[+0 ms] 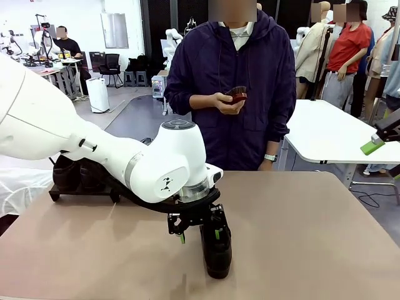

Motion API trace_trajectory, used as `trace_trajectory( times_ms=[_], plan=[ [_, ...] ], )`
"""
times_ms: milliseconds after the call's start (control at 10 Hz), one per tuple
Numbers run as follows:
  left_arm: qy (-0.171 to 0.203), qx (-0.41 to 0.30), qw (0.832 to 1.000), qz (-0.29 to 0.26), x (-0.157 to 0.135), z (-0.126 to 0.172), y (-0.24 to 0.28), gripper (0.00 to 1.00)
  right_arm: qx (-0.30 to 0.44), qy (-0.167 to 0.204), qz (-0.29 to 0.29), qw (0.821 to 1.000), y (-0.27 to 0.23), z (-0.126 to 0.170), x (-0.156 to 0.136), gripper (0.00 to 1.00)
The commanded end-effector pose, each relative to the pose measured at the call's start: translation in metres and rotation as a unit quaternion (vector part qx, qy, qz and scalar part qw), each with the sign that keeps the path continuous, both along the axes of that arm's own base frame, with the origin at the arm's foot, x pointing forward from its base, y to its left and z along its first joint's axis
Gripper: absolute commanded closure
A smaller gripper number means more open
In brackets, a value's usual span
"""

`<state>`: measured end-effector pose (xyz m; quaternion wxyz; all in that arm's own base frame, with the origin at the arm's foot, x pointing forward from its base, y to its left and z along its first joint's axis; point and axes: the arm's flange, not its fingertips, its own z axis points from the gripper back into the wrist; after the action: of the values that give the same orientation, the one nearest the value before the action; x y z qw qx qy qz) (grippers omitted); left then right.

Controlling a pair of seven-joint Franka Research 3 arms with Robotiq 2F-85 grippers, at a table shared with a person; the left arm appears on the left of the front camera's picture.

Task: Organize the shoes by placing them on the stand.
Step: Place the Shoe from the middle of the table onto the Shoes Stand.

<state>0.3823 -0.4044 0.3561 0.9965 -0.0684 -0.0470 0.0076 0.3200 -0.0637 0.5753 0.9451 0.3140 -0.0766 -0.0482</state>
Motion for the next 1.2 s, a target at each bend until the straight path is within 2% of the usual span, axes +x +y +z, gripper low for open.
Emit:
trace_trajectory(
  times_ms=[0,100,200,700,1100],
  plan=[
    [-0.011,0.026,0.999,0.020,0.005,-0.004,-0.008,0.00,0.003,0.002,0.000,1.000,0.000,0.004,0.001,0.00],
    [-0.023,0.026,0.999,0.021,0.004,-0.003,-0.008,0.59,0.003,0.002,0.000,1.000,0.000,0.004,0.001,0.00],
    [-0.030,0.032,0.999,0.022,0.003,-0.003,-0.008,1.00,0.003,0.002,0.000,1.000,0.000,0.004,0.001,0.00],
    [-0.046,0.035,0.998,0.017,0.006,-0.011,-0.013,1.00,0.003,0.002,0.000,1.000,0.000,0.004,0.001,0.00],
    [-0.040,0.036,0.999,0.001,0.010,-0.015,-0.020,1.00,0.003,0.002,0.000,1.000,0.000,0.004,0.001,0.00]
  ],
)
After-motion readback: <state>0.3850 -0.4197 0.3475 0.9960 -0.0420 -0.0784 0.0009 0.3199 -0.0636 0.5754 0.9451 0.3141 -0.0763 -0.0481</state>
